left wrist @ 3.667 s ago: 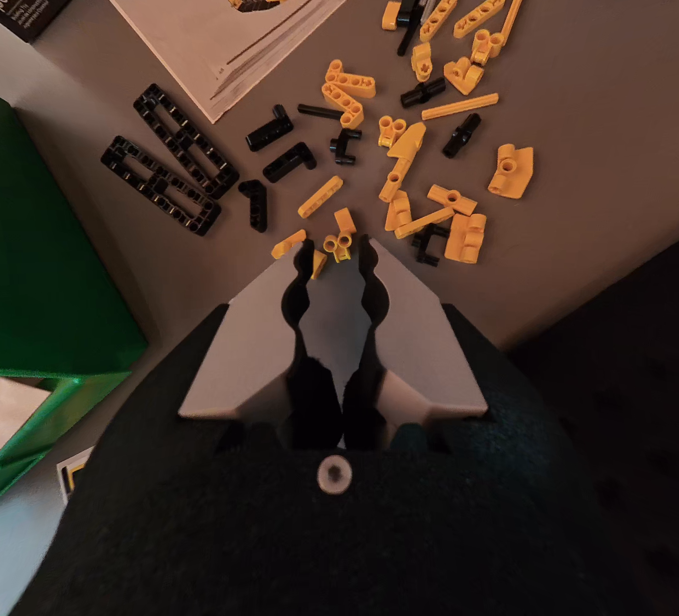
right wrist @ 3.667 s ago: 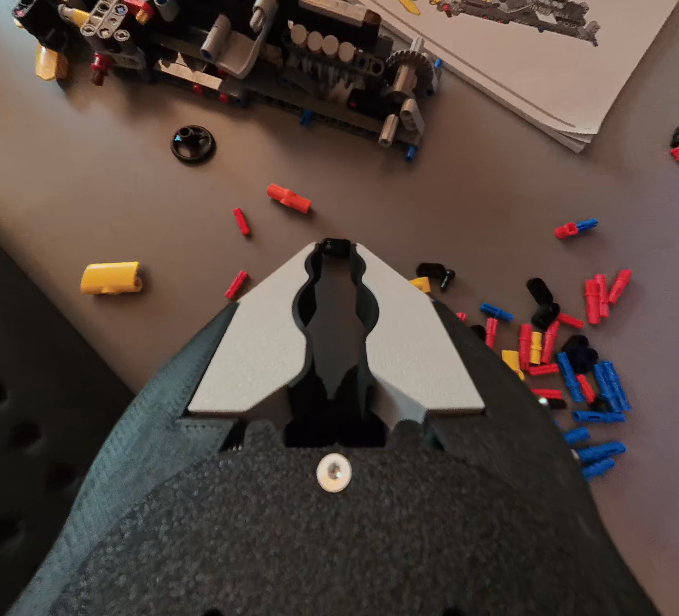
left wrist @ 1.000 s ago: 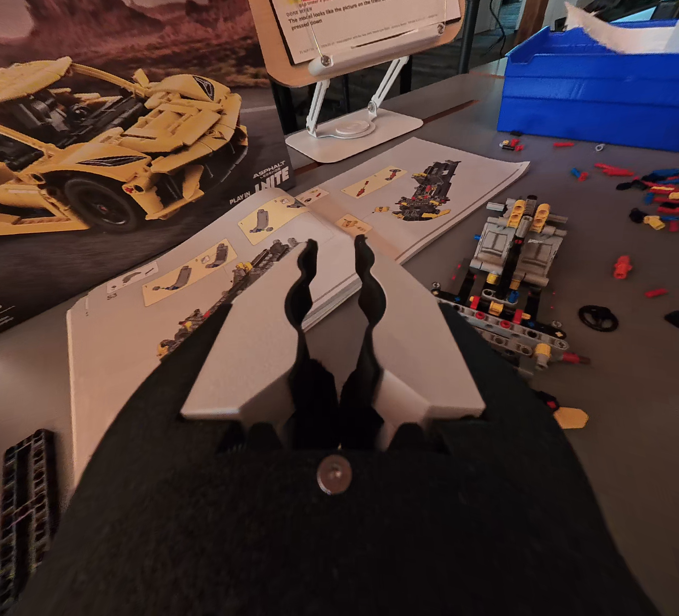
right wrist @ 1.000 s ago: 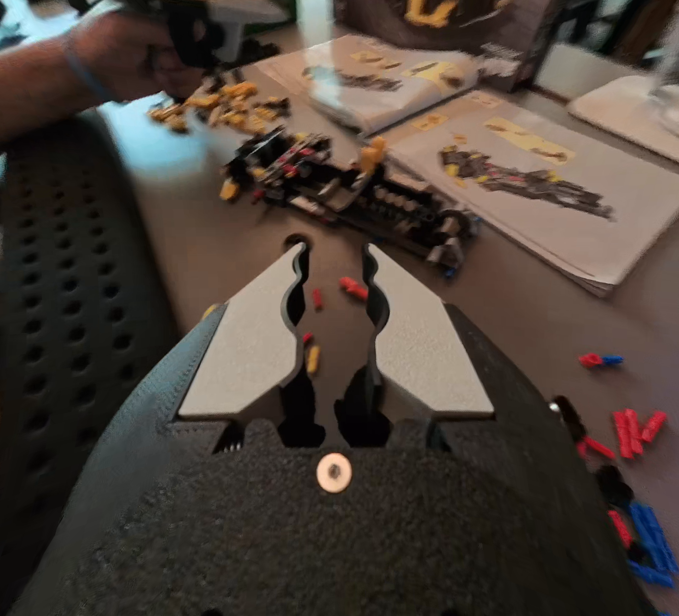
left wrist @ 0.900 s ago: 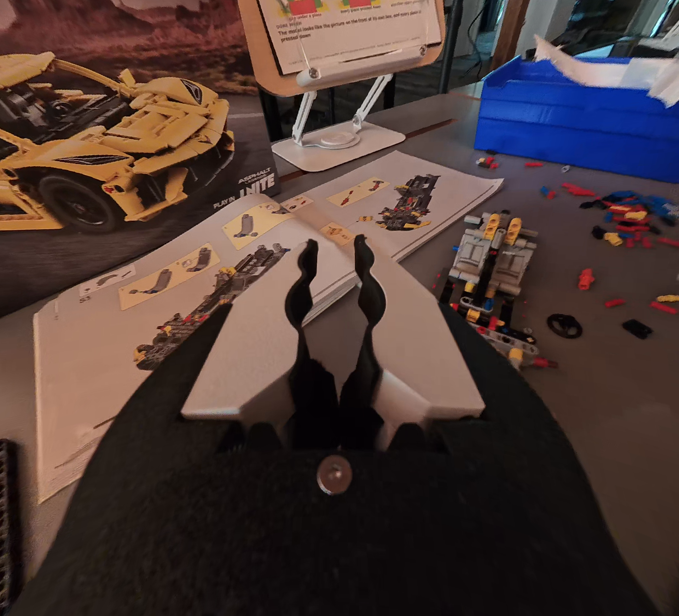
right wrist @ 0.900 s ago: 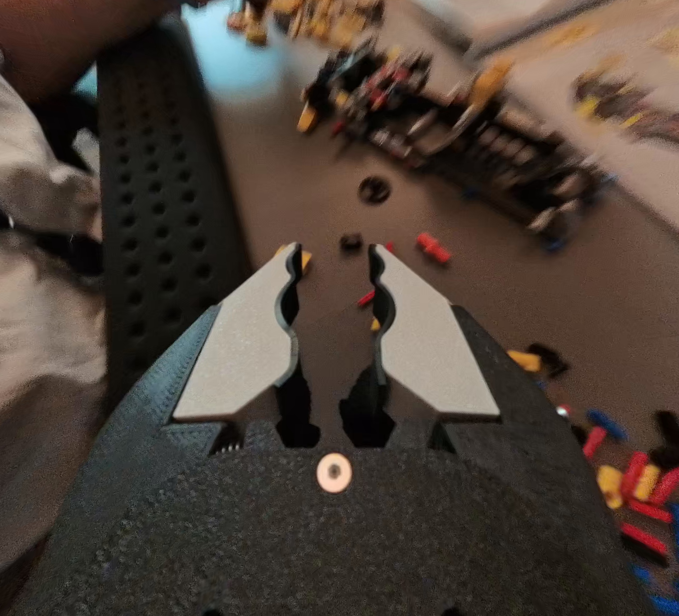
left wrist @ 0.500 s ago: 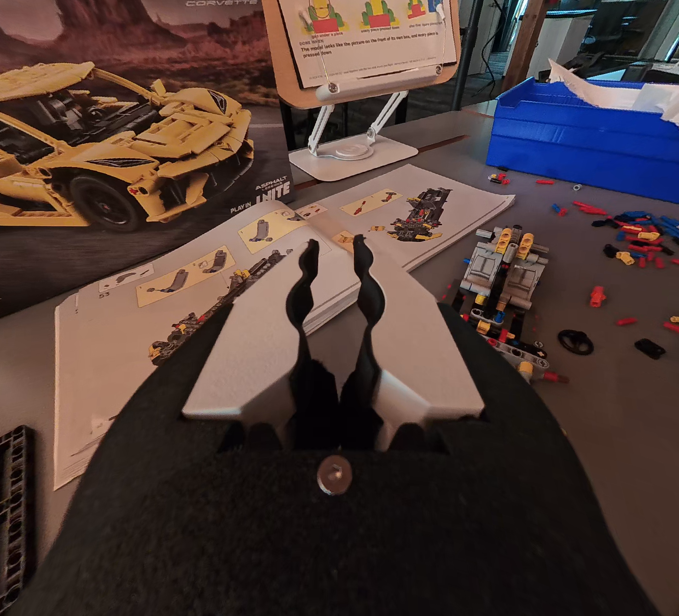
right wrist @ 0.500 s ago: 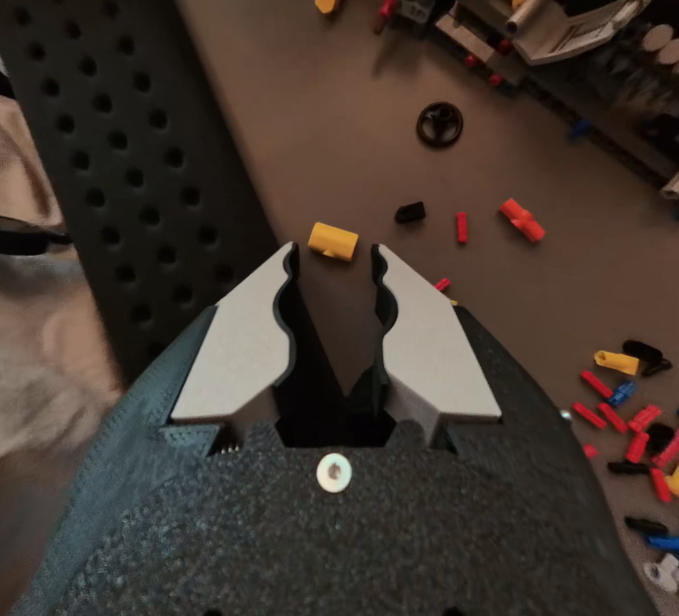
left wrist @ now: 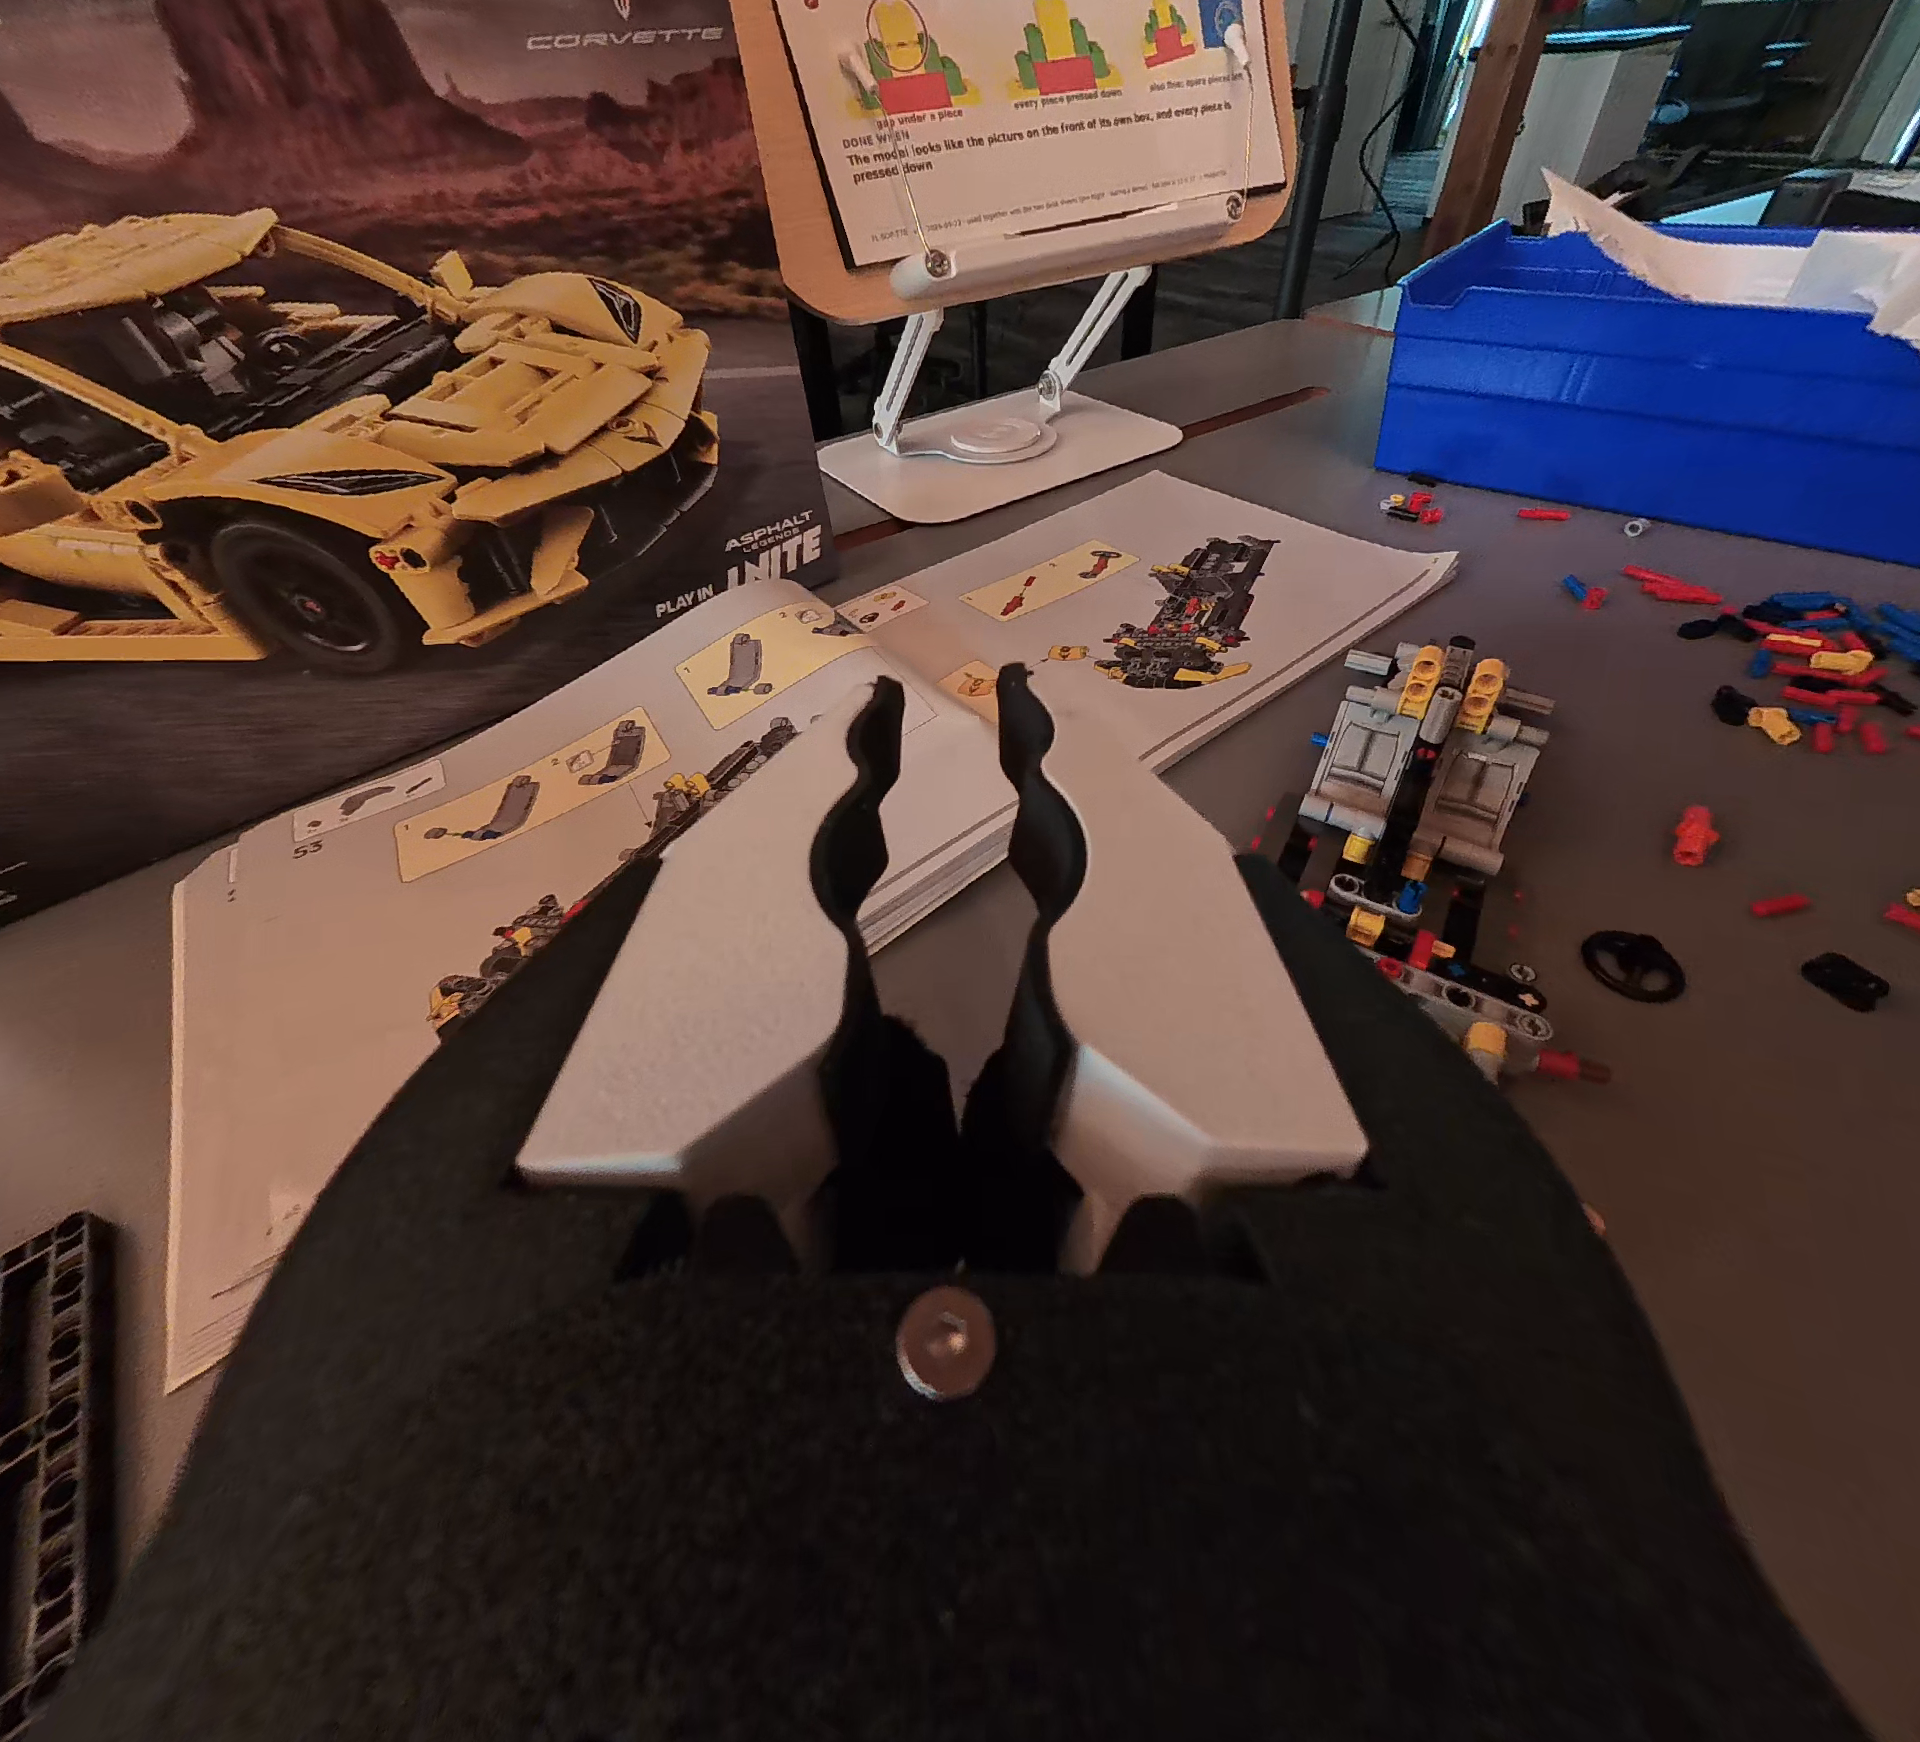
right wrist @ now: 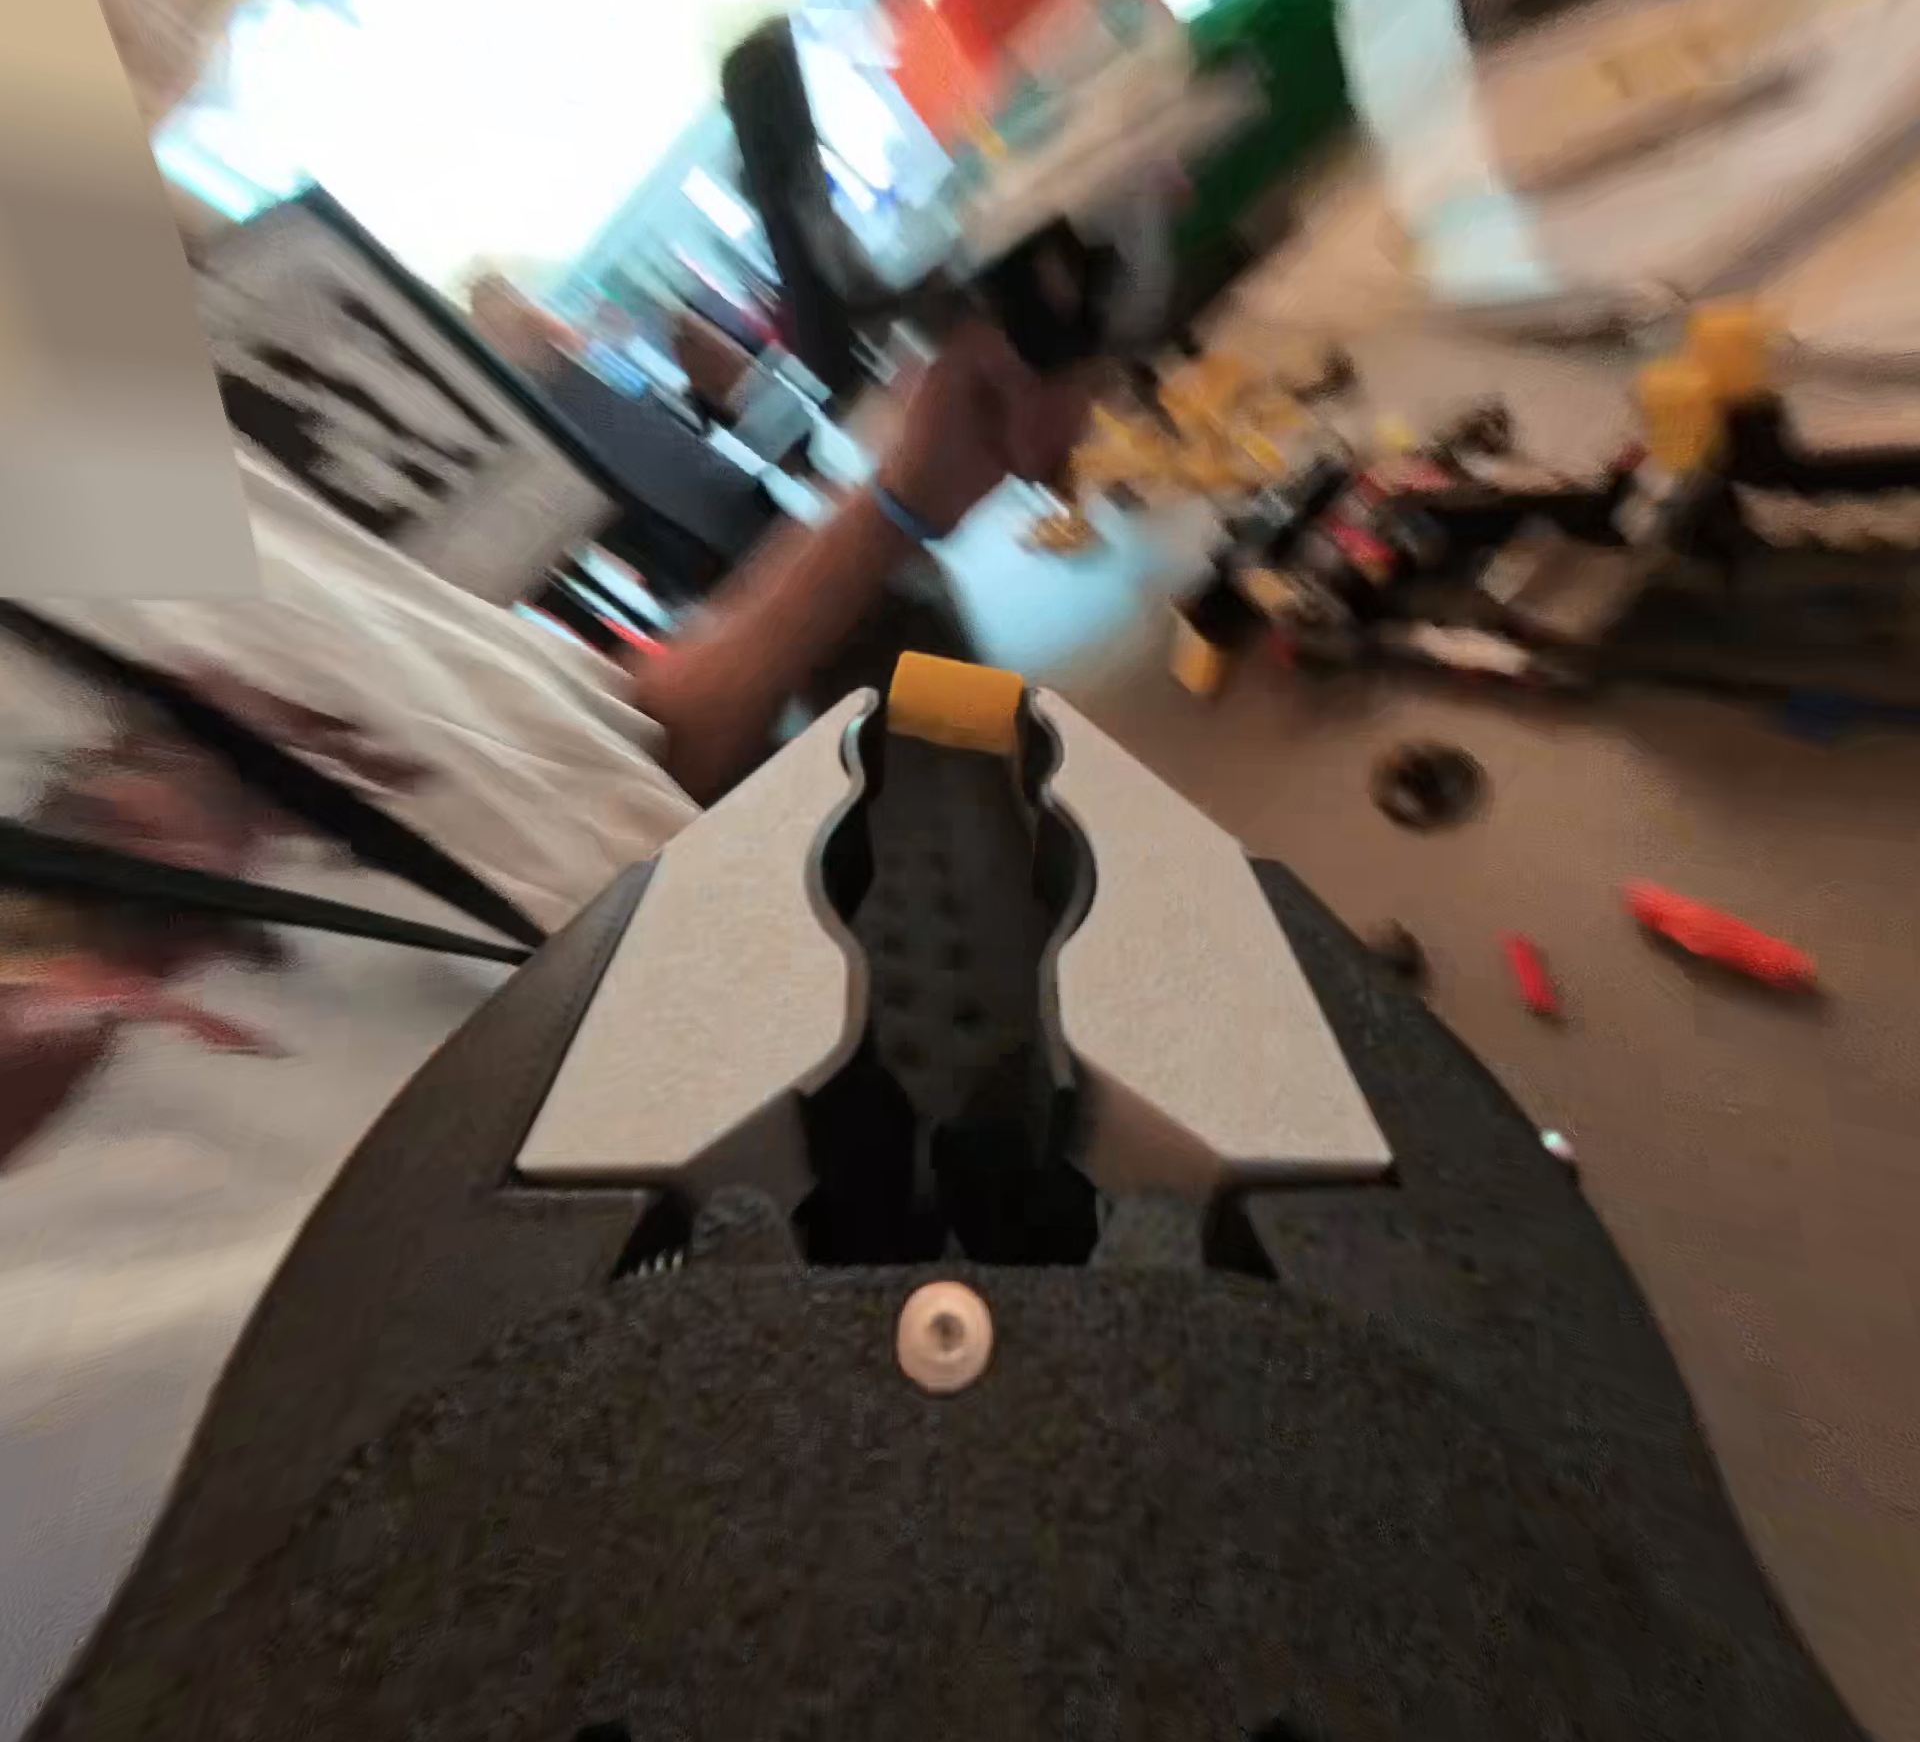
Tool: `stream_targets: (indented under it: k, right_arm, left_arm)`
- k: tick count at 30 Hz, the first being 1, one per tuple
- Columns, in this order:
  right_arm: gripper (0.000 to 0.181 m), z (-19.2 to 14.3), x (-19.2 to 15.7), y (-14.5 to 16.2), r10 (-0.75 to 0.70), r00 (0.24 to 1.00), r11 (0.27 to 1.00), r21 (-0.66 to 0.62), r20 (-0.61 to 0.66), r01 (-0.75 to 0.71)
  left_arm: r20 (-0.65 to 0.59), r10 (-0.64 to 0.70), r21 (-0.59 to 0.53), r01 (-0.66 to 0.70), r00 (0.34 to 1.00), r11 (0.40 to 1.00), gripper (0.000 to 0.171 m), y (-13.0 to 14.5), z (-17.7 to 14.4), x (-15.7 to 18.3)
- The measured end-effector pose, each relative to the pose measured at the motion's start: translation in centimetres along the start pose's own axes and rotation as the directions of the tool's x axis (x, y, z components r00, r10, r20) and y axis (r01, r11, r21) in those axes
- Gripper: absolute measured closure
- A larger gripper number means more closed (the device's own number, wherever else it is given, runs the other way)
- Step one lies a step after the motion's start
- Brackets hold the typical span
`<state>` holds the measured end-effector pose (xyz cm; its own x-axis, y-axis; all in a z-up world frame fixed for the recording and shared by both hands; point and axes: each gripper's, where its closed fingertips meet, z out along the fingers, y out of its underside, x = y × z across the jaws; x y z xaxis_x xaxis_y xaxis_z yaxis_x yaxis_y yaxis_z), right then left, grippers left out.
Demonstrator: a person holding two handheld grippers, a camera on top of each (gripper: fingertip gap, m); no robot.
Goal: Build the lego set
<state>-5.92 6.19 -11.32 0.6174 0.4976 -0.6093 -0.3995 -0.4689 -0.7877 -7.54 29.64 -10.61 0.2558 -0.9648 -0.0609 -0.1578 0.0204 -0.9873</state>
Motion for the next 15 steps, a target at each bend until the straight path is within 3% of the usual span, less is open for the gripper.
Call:
stream_targets:
  k: [2, 7, 10, 15]
  right_arm:
    - [0.158, -1.2, -2.4, -2.3, 0.041, 0.978, 0.989, 0.133, 0.207, -0.07]
    - [0.157, -3.1, -5.5, -4.9, 0.027, 0.892, 0.956, 0.25, 0.452, -0.155]
    - [0.157, -3.4, -6.3, -5.7, 0.028, 0.859, 0.941, 0.276, 0.512, -0.196]
    - [0.157, -1.8, -6.5, -5.0, 0.034, 0.885, 0.956, 0.242, 0.465, -0.163]
  left_arm:
    - [0.01, 0.018, -0.002, -0.018, 1.0, 1.0, 0.156, 0.1, 0.0, -0.1]
    - [0.003, 0.007, -0.007, -0.007, 1.0, 1.0, 0.156, 0.2, -0.1, -0.2]
    - [0.007, 0.014, -0.01, -0.014, 1.0, 1.0, 0.156, 0.3, 0.0, -0.3]
    - [-0.004, 0.013, 0.002, -0.013, 1.0, 1.0, 0.156, 0.0, -0.2, 0.0]
